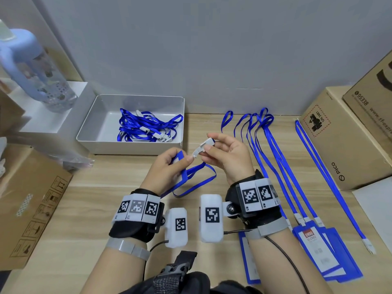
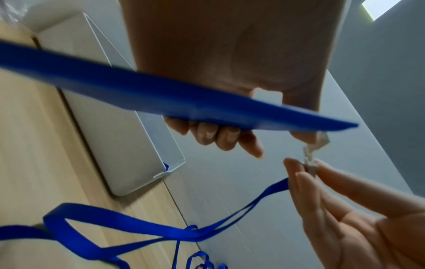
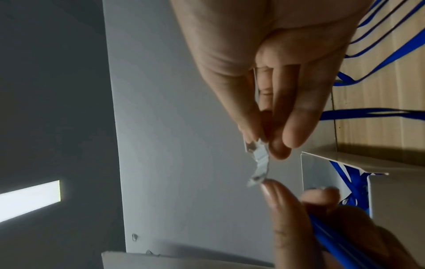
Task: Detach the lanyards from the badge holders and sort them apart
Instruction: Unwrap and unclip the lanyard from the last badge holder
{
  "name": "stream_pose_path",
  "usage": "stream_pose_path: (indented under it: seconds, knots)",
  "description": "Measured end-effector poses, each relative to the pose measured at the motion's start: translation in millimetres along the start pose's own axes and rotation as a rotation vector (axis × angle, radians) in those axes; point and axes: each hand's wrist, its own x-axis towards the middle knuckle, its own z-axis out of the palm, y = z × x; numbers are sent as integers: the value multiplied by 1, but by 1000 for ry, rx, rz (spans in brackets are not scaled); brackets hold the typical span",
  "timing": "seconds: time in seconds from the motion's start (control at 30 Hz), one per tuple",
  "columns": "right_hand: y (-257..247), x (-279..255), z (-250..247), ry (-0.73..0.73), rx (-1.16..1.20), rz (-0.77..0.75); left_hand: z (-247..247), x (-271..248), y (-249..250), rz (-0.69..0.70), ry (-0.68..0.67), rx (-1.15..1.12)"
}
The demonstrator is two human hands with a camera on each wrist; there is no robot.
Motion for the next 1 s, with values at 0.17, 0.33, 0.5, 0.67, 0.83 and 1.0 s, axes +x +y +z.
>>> stream_pose_path:
  seconds: [0.17, 0.33, 0.5, 0.67, 0.83, 1.0]
  knots:
    - [10, -2, 3, -35, -181, -10, 4, 4, -4, -27, 36, 28]
    - [11, -2, 3, -79, -326, -26, 3, 4, 0, -23, 46, 86]
    - [23, 9, 6, -155, -443, 2, 5, 6, 26, 37, 13, 90]
    - [52, 23, 15, -333, -726, 32, -10, 19, 58, 157, 136, 16]
    - [87, 40, 29, -391, -886, 150, -46, 37, 77, 281, 277, -93]
    - [76, 76, 41, -176, -825, 214, -97, 56, 82, 266, 511, -168]
